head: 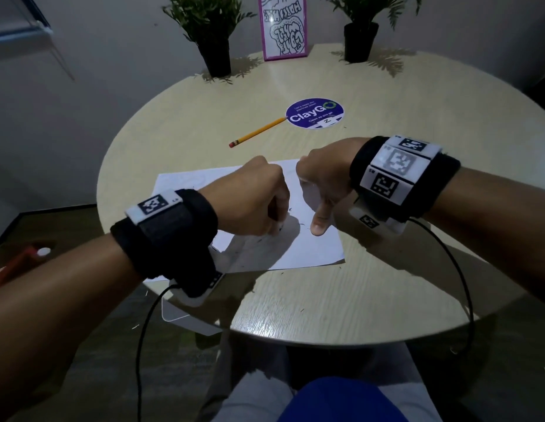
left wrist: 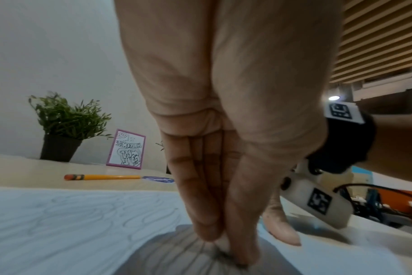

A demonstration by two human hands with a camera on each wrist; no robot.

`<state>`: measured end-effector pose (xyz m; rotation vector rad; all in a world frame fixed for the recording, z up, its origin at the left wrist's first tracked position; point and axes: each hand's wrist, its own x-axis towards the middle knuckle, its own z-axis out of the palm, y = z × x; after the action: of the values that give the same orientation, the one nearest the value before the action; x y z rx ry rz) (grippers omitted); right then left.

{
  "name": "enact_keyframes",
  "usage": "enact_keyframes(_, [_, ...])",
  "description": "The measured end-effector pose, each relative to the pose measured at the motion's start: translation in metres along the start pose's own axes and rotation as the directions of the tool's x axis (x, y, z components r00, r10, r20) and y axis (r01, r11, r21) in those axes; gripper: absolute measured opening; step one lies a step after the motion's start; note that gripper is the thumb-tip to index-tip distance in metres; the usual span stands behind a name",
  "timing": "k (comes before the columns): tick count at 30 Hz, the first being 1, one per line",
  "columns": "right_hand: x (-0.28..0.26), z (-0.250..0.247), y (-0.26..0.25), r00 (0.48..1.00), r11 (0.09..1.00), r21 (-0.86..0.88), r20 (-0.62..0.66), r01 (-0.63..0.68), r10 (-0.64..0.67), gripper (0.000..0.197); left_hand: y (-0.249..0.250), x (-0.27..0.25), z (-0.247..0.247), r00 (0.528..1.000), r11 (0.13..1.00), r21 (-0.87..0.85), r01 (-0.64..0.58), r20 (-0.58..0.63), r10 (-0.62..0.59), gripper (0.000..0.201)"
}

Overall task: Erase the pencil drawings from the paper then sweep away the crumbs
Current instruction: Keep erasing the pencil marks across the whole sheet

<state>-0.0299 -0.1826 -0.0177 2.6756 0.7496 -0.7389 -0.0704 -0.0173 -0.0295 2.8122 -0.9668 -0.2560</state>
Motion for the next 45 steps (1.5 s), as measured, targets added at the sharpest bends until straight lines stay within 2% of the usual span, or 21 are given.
enact_keyframes(3, [0.0,0.0,0.0,1.0,1.0,0.02,0.004,0.001,-0.001,0.078,-0.003,0.009,-0.008,0.999,0.999,-0.038,-0.004,0.033,0.005,0.01])
enact_keyframes(6, [0.0,0.0,0.001,1.0,1.0,0.016,0.011,-0.004,0.004,0.075,-0.014,0.031,-0.019,0.99,0.996,-0.042,0.08,-0.113,-0.085,0.01])
enact_keyframes(8, [-0.001,0.0,-0.001,1.0,1.0,0.001,0.002,-0.02,0.02,0.077,-0.018,0.043,-0.022,0.981,0.993,-0.011,0.121,-0.15,-0.121,0.012])
enact_keyframes(11, [0.0,0.0,-0.002,1.0,1.0,-0.002,0.001,-0.018,0.018,0.08,-0.017,0.045,-0.017,0.988,0.993,0.045,0.106,-0.114,-0.1,0.01])
enact_keyframes(14, [0.001,0.0,-0.001,1.0,1.0,0.01,0.001,-0.008,0.008,0.082,-0.014,0.032,-0.008,0.994,0.998,0.023,0.059,-0.095,-0.057,0.011])
enact_keyframes(18, [0.0,0.001,0.001,1.0,1.0,0.018,-0.015,0.005,-0.005,0.059,0.0,0.004,-0.001,0.998,1.0,0.007,-0.007,-0.057,0.007,0.009])
enact_keyframes(21, [-0.001,0.001,0.001,1.0,1.0,0.022,-0.006,0.007,-0.006,0.066,0.004,-0.001,-0.004,1.0,1.0,-0.016,-0.006,0.018,0.006,0.009])
enact_keyframes(22, [-0.001,0.001,0.002,1.0,1.0,0.019,-0.003,0.002,-0.002,0.071,0.001,0.004,-0.007,1.0,0.999,-0.034,0.018,0.008,-0.017,0.009])
enact_keyframes(25, [-0.002,0.0,0.001,1.0,1.0,0.026,-0.015,-0.007,0.007,0.082,-0.008,0.029,-0.015,0.98,0.99,-0.067,0.124,-0.149,-0.133,0.011])
enact_keyframes(27, [-0.002,0.0,0.0,1.0,1.0,0.016,-0.012,-0.008,0.008,0.087,-0.012,0.046,-0.016,0.963,0.984,-0.042,0.173,-0.201,-0.178,0.013])
enact_keyframes(31, [-0.001,0.0,-0.002,1.0,1.0,0.023,-0.006,-0.016,0.016,0.086,-0.011,0.056,-0.011,0.972,0.983,0.028,0.181,-0.156,-0.175,0.011])
enact_keyframes(37, [0.002,0.0,0.0,1.0,1.0,0.015,0.005,0.005,-0.005,0.074,0.0,0.019,0.0,0.991,0.998,-0.007,0.059,-0.12,-0.059,0.007])
enact_keyframes(40, [0.0,-0.001,0.001,1.0,1.0,0.011,0.001,0.003,-0.003,0.074,0.005,0.007,-0.001,0.999,0.998,-0.038,0.045,-0.013,-0.046,0.01])
enact_keyframes(42, [-0.001,-0.002,0.001,1.0,1.0,0.006,0.011,0.004,-0.005,0.065,0.005,0.008,-0.008,0.999,0.999,-0.033,0.024,0.046,-0.023,0.011])
enact_keyframes(44, [0.0,-0.002,0.0,1.0,1.0,0.008,0.016,0.006,-0.006,0.058,0.001,0.019,-0.014,0.999,0.999,-0.01,0.036,0.002,-0.036,0.01])
enact_keyframes(45, [0.001,-0.002,-0.001,1.0,1.0,0.011,0.012,0.002,-0.002,0.061,-0.002,0.026,-0.016,0.997,0.998,0.004,0.066,-0.05,-0.066,0.01])
